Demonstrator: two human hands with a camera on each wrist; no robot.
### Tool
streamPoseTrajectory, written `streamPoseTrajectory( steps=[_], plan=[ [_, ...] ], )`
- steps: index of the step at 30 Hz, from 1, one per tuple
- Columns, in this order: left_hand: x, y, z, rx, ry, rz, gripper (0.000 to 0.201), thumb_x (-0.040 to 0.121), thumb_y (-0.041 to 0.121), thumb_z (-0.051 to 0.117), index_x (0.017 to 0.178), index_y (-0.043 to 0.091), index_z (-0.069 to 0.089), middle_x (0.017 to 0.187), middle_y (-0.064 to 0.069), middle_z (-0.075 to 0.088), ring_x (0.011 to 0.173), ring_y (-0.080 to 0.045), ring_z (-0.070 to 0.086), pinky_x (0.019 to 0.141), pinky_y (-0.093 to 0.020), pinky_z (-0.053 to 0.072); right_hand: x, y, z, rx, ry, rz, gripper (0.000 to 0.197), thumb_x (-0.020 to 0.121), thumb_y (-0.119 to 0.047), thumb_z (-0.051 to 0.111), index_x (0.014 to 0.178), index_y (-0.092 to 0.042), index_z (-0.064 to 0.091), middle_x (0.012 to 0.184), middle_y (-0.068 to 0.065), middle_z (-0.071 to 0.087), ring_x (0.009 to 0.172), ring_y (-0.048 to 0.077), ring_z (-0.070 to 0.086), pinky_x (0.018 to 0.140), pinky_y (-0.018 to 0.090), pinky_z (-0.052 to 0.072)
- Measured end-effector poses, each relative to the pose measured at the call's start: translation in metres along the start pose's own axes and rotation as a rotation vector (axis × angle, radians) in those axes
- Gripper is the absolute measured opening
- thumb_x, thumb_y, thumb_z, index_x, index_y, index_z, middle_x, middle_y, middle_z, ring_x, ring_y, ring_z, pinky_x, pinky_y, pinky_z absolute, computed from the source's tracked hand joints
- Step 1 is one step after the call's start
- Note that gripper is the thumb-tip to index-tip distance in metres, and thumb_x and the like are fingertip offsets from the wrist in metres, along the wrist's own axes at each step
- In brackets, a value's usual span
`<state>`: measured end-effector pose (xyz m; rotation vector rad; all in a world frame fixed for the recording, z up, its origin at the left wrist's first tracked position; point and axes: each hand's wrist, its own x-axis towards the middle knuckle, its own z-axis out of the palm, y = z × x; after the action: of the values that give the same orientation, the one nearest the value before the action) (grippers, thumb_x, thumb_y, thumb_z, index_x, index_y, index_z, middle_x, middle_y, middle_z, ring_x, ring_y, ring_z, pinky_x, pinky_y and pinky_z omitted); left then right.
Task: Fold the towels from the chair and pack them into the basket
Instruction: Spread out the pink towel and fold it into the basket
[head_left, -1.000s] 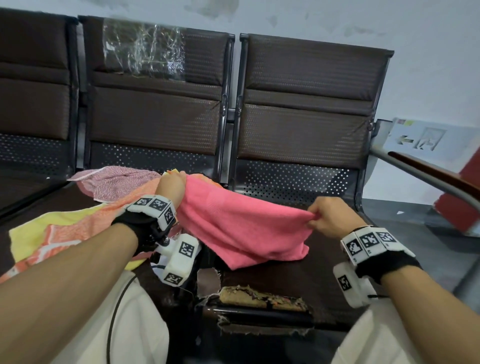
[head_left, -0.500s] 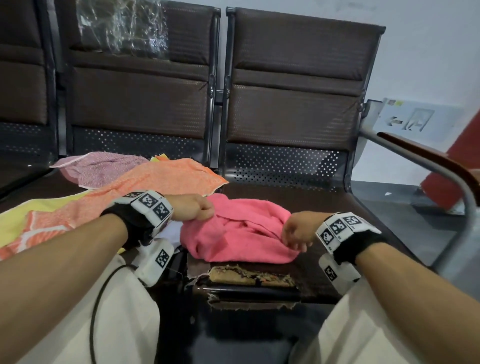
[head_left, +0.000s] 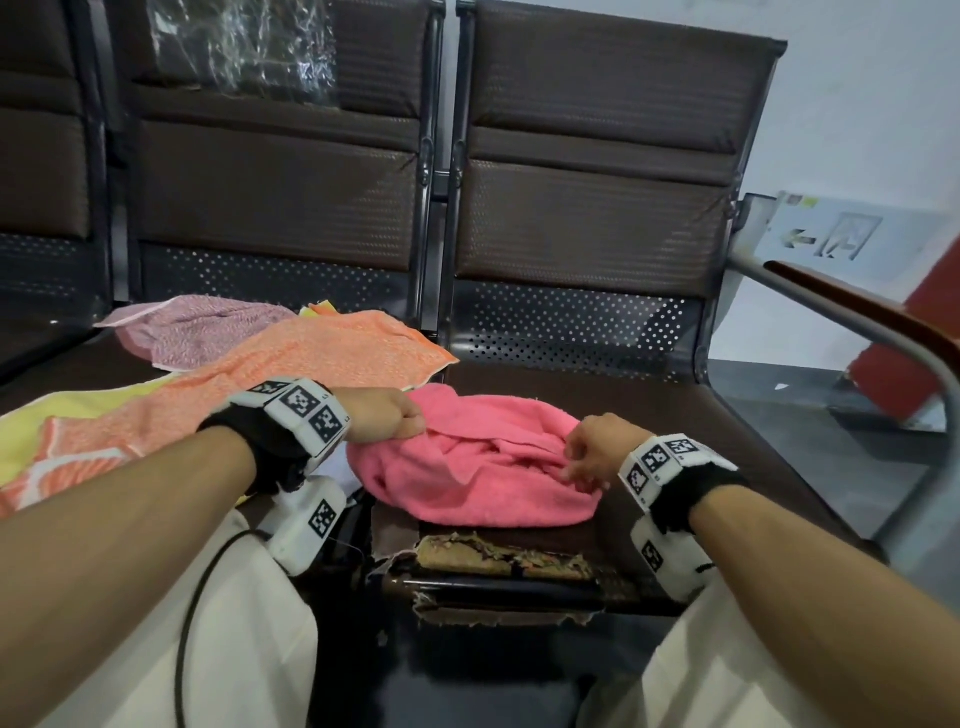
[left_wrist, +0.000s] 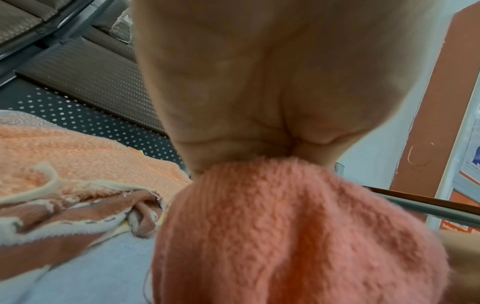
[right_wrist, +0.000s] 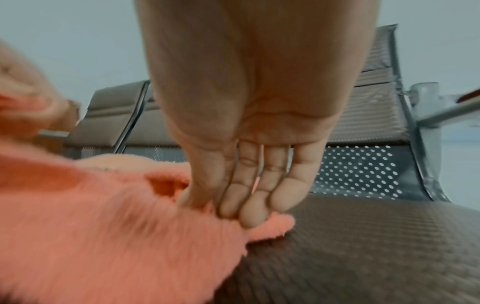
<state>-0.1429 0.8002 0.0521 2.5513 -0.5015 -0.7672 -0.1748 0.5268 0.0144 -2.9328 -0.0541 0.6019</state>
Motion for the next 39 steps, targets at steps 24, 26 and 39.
streamPoseTrajectory(
  steps=[24,26,39],
  plan=[
    [0.007,-0.007,-0.005,-0.103,0.291,0.028,0.027,0.099,0.024,0.04,0.079,0.017,0.055,0.076,0.001,0.054,0.072,-0.016,0.05,0.072,-0.029,0.04,0.028,-0.025,-0.005,0.218,0.431,0.011,0.021,0.091,-0.026,0.052,0.091,-0.015,0.07,0.097,0.01,0.07,0.089,0.026,0.064,0.075,0.029,0.048],
    [0.011,-0.009,-0.008,-0.238,0.445,0.03,0.027,0.098,0.019,0.04,0.077,0.013,0.056,0.074,-0.001,0.053,0.075,-0.02,0.05,0.073,-0.031,0.04,0.029,-0.016,-0.018,0.362,0.553,0.057,0.023,0.094,-0.024,0.048,0.096,-0.011,0.067,0.103,0.011,0.069,0.097,0.029,0.062,0.078,0.029,0.043],
    [0.013,-0.03,-0.045,-0.454,1.03,-0.22,0.038,0.099,0.017,0.036,0.115,-0.008,0.06,0.126,-0.027,0.056,0.117,-0.041,0.05,0.095,-0.038,0.037,-0.021,0.042,-0.033,0.335,0.725,-0.103,0.042,0.065,0.021,0.045,0.062,-0.021,0.054,0.07,-0.003,0.057,0.068,0.016,0.052,0.057,0.006,0.036]
  ],
)
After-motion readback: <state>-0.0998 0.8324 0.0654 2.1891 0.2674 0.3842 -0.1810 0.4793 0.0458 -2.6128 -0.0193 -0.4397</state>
